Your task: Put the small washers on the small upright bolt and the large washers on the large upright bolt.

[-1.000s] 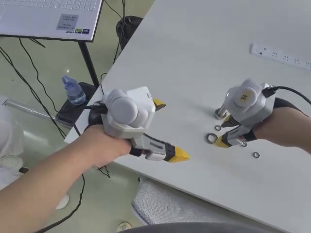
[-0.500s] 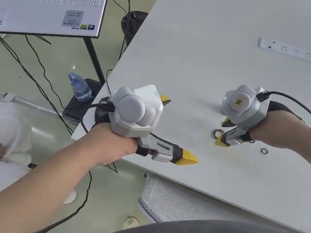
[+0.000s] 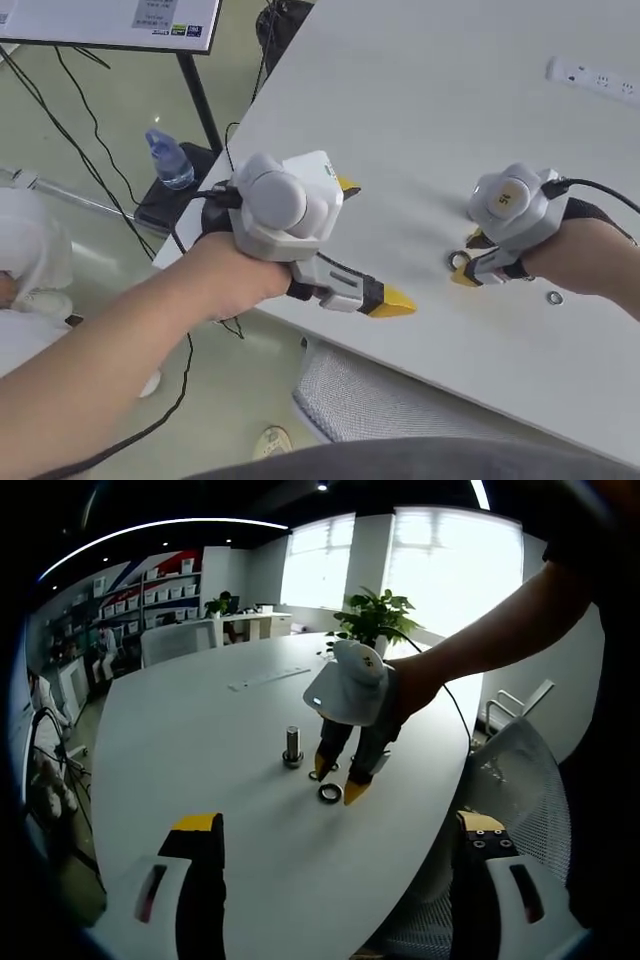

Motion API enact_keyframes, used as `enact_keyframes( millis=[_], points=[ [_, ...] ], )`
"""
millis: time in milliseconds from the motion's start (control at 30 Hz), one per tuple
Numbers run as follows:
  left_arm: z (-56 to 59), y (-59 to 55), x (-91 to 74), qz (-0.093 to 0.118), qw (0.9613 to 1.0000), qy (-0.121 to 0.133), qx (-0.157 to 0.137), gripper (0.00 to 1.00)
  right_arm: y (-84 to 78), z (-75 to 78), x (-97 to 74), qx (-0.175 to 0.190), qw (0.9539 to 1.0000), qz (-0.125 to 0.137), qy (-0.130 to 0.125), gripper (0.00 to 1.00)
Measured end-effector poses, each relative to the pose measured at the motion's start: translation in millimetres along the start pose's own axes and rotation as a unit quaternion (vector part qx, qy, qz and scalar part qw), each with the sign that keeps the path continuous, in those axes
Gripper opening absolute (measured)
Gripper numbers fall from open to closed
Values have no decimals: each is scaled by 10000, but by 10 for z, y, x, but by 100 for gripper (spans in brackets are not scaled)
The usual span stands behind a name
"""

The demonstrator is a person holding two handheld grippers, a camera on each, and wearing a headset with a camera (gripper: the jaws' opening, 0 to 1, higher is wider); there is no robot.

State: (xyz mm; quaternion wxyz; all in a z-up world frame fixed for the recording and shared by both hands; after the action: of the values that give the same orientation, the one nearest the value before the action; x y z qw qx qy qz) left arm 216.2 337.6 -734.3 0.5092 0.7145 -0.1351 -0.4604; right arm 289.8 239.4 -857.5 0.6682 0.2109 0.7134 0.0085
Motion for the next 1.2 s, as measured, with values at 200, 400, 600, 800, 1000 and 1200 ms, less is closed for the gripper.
enact_keyframes(
  millis=[200, 400, 600, 800, 1000, 1200],
  points=[
    [-22, -23, -26, 9, 10000, 45, -59, 93, -15, -2, 18, -39, 10000, -6, -10, 34],
    [-17, -29, -18, 6, 10000, 33, -73, 91, -18, 9, 31, -258, 9994, -113, -189, 31],
    [-9, -7, 15, -2, 10000, -14, -45, 90, -20, -16, 40, -360, 9989, -226, -189, 28],
    [9, 36, 27, 97, 9999, -59, -53, 89, -15, -24, 59, -385, 9980, -410, -296, 25],
    [2, 14, 5, 55, 10000, -14, -31, 88, 0, -11, 64, -238, 9979, -497, -335, 23],
    [6, -12, -17, 4, 10000, 9, 45, 86, 17, -17, 77, -242, 9954, -834, -397, 21]
  ],
)
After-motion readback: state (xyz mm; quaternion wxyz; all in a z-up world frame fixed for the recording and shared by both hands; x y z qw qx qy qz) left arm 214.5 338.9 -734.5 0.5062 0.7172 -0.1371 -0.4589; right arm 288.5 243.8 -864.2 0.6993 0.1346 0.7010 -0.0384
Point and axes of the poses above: the centre of the closed fingertips' face, and the gripper's own axes: x roughly forward along the fingers, z roughly to its right, y roughly out of its top, the point moved 1 cm from there along -x, roughly backward along the fingers, and after that the axes turned 13 degrees about x, right-handed, at the moved point
